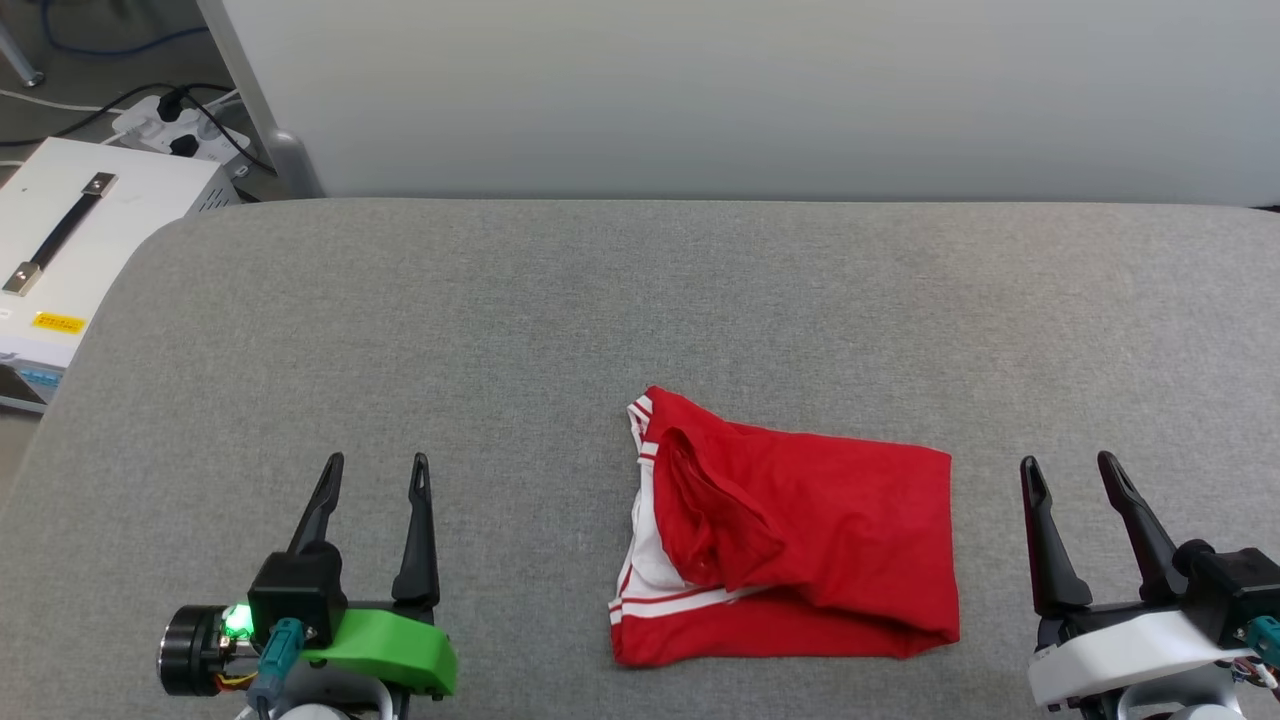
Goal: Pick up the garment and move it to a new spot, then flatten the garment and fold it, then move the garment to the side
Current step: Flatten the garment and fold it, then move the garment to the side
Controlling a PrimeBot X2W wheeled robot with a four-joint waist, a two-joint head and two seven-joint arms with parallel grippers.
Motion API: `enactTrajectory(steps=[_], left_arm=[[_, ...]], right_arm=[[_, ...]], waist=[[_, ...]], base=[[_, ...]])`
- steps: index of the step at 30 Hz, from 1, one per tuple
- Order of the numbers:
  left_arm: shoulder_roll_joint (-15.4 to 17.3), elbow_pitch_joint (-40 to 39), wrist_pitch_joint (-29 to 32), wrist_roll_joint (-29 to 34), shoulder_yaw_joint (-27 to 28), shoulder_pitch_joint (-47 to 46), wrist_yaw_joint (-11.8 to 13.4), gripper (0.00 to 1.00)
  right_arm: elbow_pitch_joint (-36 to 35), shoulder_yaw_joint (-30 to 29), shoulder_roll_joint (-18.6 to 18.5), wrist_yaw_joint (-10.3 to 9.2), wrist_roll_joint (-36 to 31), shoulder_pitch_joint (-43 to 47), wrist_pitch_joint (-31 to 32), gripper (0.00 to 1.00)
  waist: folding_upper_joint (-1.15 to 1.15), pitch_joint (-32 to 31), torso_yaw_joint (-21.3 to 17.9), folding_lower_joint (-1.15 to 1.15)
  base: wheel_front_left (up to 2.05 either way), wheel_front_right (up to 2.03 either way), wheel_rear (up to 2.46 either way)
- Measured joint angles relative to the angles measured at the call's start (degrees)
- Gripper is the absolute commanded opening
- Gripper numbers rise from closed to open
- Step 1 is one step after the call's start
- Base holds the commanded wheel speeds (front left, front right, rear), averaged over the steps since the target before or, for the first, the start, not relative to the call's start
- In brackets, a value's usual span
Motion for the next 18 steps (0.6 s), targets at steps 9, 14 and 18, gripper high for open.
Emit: enactTrajectory(steps=[9,14,18], left_arm=[[0.0,0.1,0.0,0.0,0.2,0.0,0.0,1.0],[0.0,0.3,0.0,0.0,-0.3,-0.1,0.0,1.0],[0.0,0.3,0.0,0.0,-0.5,-0.3,0.0,1.0]], right_arm=[[-0.9,0.4,-2.2,0.0,-1.0,-2.4,0.5,1.0],[-2.2,1.4,-7.5,0.0,0.0,-11.1,4.1,1.0],[-2.6,3.8,-12.6,0.0,3.8,-17.4,13.2,1.0]], waist=[[0.0,0.5,0.1,0.0],[0.0,1.1,0.5,0.0],[0.0,1.9,0.9,0.0]], base=[[0.0,0.0,0.0],[0.0,0.0,0.0],[0.0,0.0,0.0]])
